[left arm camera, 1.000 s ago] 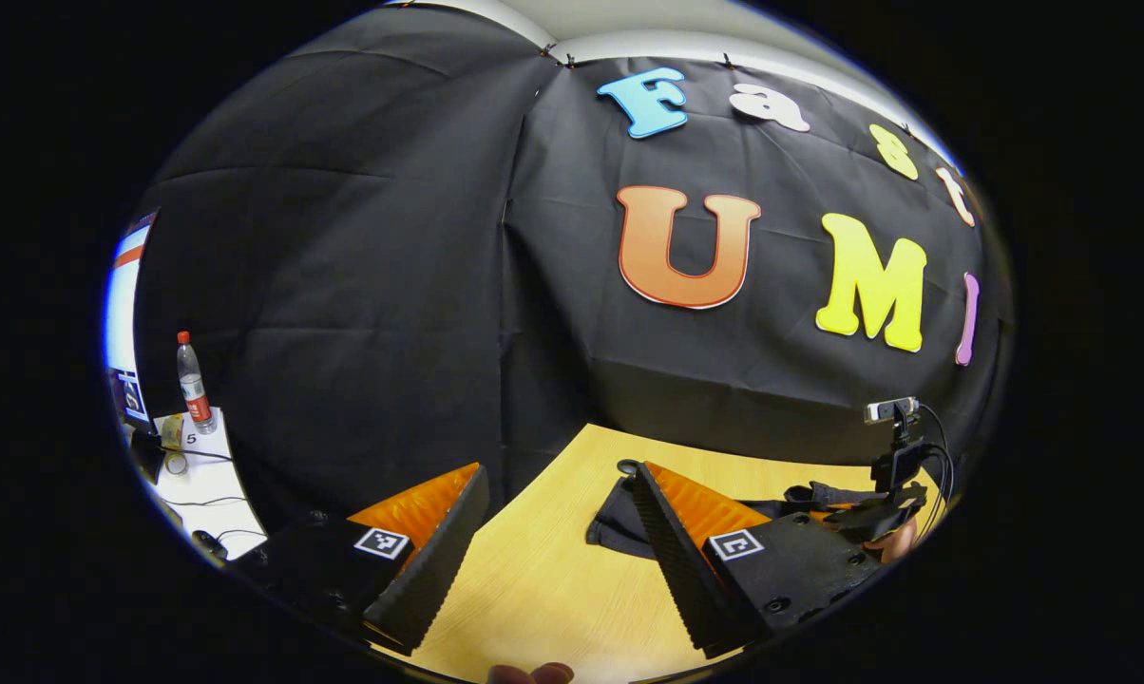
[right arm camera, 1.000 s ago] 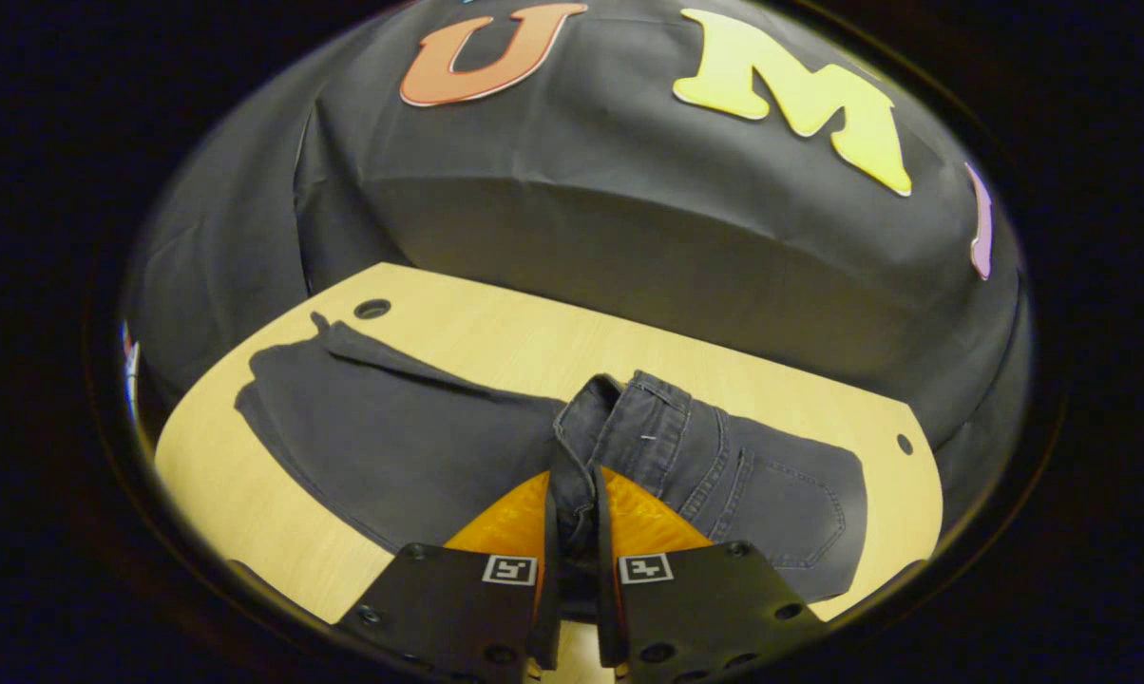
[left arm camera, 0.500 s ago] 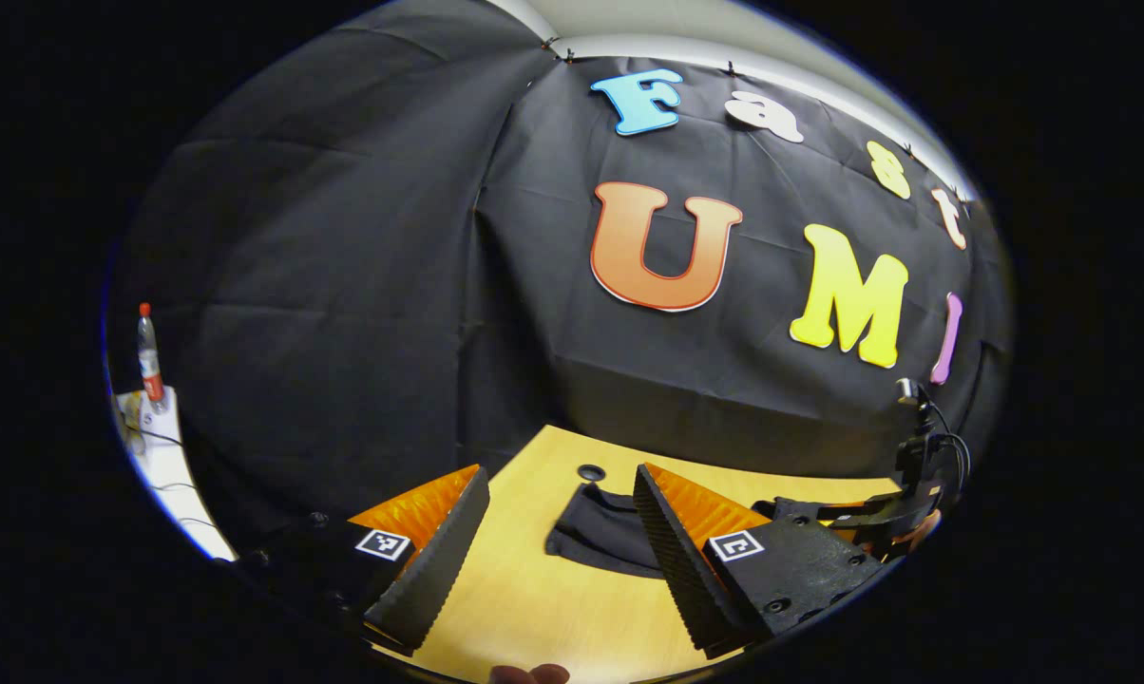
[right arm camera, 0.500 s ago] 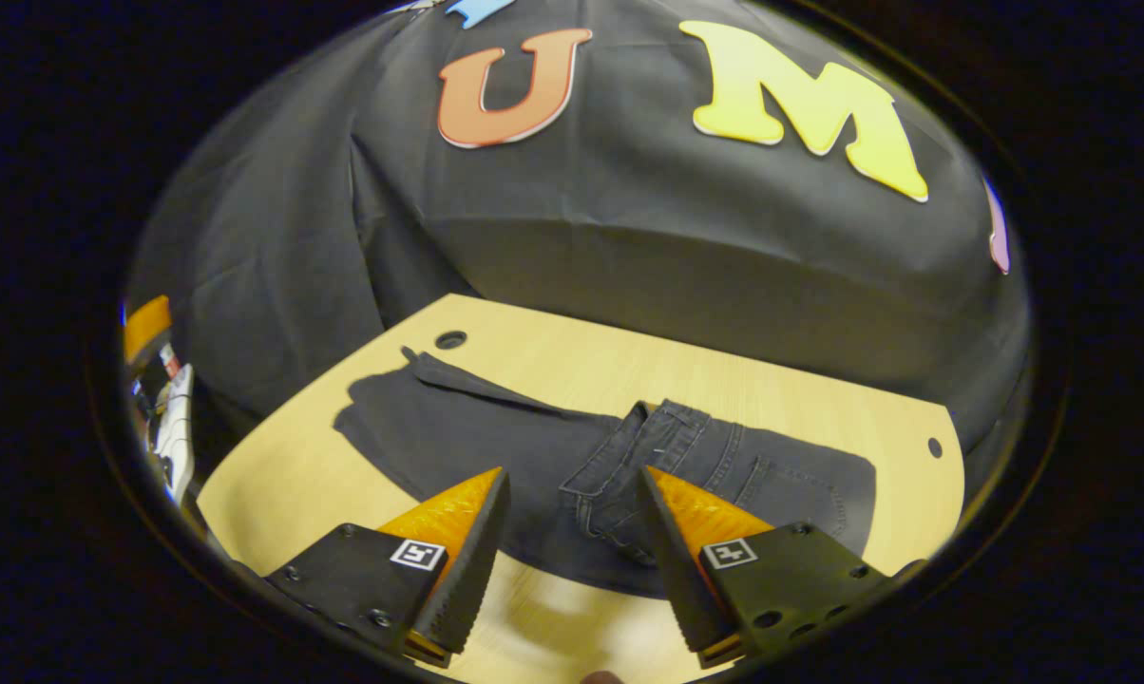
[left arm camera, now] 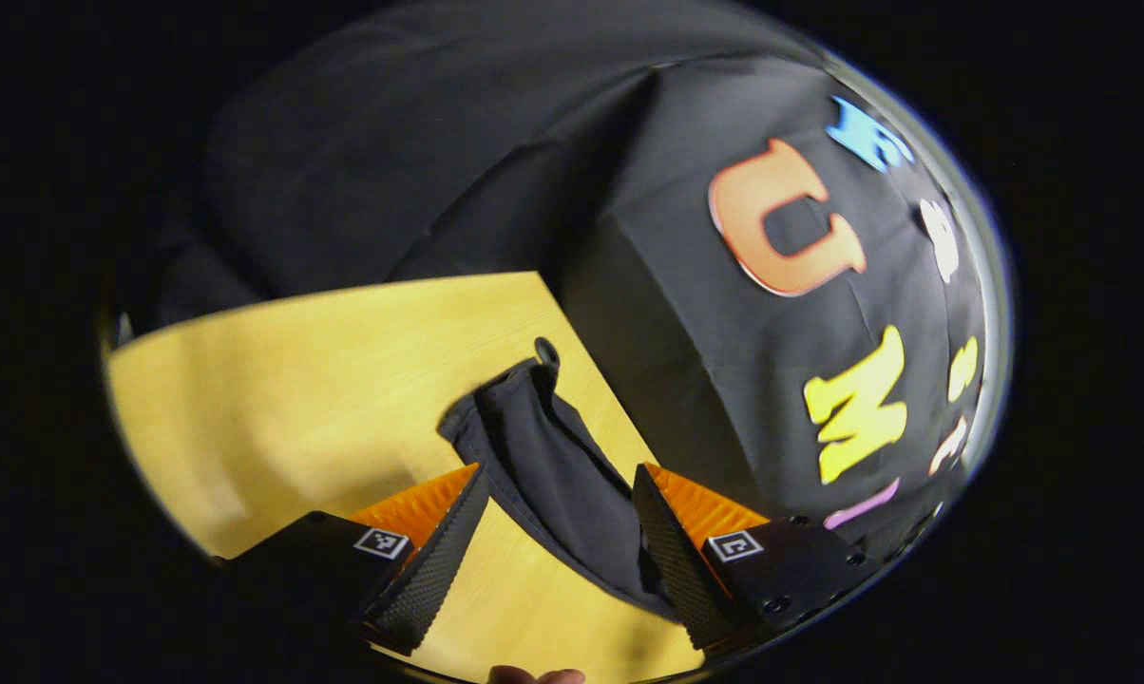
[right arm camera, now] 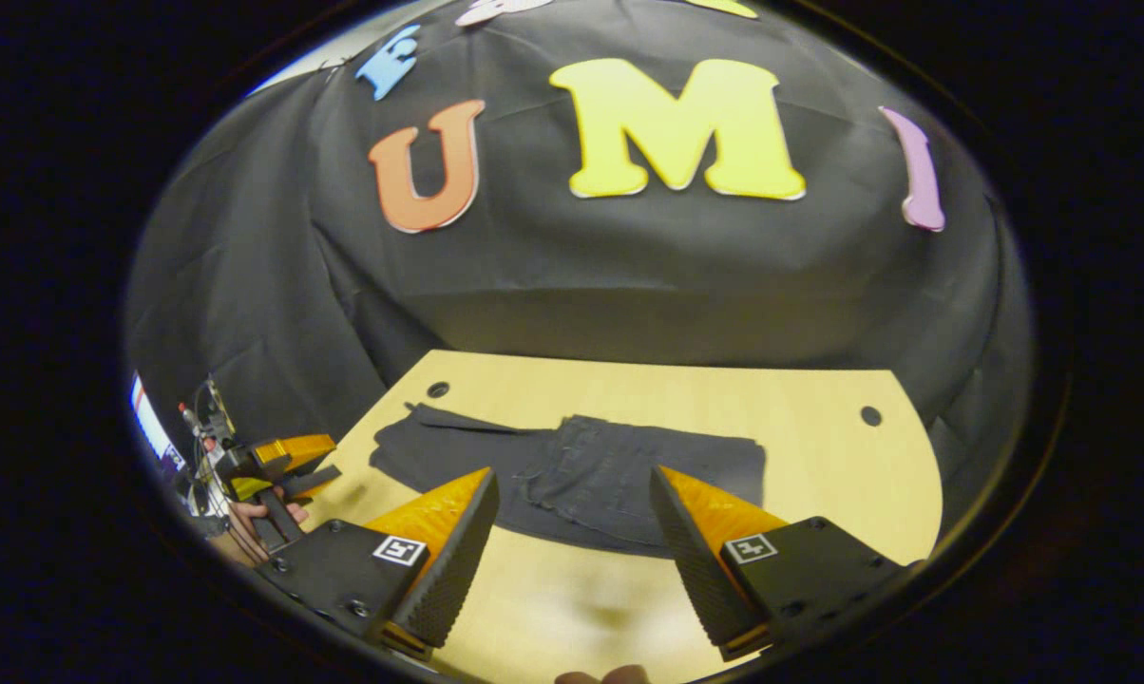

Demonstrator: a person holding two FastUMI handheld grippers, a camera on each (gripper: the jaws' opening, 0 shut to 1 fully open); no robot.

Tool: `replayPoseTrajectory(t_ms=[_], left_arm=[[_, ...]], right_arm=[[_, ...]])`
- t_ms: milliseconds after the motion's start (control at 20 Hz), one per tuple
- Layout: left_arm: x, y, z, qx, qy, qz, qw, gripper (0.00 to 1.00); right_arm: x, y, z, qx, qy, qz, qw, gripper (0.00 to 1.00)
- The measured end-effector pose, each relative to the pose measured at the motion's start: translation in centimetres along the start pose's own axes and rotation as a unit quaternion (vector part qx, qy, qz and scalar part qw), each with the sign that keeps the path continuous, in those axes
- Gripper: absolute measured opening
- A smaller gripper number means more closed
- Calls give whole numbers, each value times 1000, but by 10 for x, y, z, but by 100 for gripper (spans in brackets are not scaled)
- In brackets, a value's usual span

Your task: Grasp the waist and the cuffs of the jeans and fold them to make the two legs overlap; first hold the waist and fold one-third of the jeans toward the cuffs, then hold the cuffs and fold the remaining one-third in the same direction to finish folding.

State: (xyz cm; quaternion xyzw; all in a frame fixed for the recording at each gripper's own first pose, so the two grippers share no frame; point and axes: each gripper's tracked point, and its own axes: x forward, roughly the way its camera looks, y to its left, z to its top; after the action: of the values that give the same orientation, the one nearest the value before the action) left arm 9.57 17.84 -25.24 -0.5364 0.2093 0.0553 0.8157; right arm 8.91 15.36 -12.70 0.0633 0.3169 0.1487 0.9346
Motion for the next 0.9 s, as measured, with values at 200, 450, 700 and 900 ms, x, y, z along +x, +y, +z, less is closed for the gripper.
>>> replayPoseTrajectory(t_ms=[200,450,700,900], left_arm=[[24,19,-2,-88,24,34,995,98],[55,29,-7,-134,49,54,988,100],[77,26,3,-146,26,77,986,95],[94,28,1,-114,29,95,988,100]], right_arm=[[-28,-45,-4,25,-5,-42,999,96],[-46,-74,-19,55,-9,-79,995,96],[-45,-85,-19,79,-10,-88,993,100],[-51,-90,-21,81,-17,-96,992,98]])
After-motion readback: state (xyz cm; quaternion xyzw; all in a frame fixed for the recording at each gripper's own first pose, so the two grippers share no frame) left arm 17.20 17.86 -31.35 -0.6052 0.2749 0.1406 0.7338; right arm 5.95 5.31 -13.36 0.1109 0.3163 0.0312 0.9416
